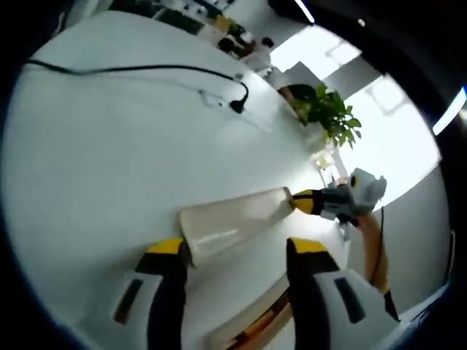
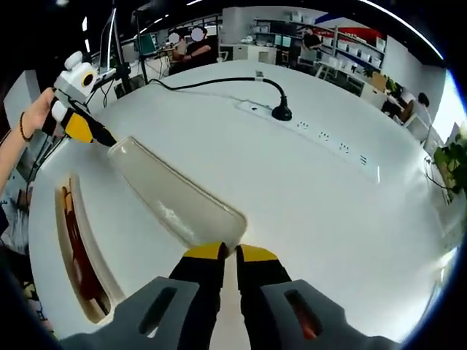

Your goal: Arrange the utensils inside the cutlery case until each visible utensil rests in its matching compartment.

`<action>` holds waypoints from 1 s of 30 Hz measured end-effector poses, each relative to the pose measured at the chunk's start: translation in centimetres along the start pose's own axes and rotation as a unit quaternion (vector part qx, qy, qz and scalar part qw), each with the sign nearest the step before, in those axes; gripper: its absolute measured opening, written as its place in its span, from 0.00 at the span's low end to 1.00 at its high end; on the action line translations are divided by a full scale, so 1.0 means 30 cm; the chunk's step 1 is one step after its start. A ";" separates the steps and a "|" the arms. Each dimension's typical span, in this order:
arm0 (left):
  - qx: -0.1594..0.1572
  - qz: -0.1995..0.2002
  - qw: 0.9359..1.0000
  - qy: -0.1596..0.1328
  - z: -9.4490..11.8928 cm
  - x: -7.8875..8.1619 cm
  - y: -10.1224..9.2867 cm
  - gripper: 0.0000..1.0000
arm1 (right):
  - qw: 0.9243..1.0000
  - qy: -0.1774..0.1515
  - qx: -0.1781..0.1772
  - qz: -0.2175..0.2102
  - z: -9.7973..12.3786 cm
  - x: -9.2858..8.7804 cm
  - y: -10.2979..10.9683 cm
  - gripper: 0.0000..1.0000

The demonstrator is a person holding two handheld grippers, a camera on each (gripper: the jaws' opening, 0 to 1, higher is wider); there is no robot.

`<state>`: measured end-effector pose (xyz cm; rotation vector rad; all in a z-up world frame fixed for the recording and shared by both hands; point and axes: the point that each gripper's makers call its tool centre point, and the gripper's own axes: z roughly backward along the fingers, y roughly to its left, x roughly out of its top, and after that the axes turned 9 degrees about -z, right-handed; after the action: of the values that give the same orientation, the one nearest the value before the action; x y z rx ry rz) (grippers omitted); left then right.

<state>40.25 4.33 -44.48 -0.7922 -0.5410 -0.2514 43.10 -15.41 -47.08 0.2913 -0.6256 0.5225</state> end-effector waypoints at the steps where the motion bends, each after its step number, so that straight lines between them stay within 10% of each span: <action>1: -0.010 0.018 1.000 -0.011 0.006 0.012 -0.006 0.53 | 1.000 -0.001 0.001 0.000 0.001 -0.001 0.000 0.05; 9: -0.083 0.080 0.990 -0.081 0.091 0.069 -0.072 0.20 | 0.999 -0.028 0.024 -0.005 -0.008 0.009 0.011 0.05; 22: -0.082 0.038 0.995 -0.041 -0.036 -0.001 -0.177 0.12 | 0.998 -0.042 0.043 0.015 -0.015 0.021 0.010 0.04; 30: -0.142 0.046 0.988 -0.028 -0.051 -0.006 -0.224 0.04 | 0.998 -0.045 0.045 -0.008 -0.009 0.025 0.004 0.04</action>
<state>37.91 -1.39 -41.37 -1.1017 -0.5253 -0.2247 43.68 -14.91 -46.82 0.4053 -0.6878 0.5255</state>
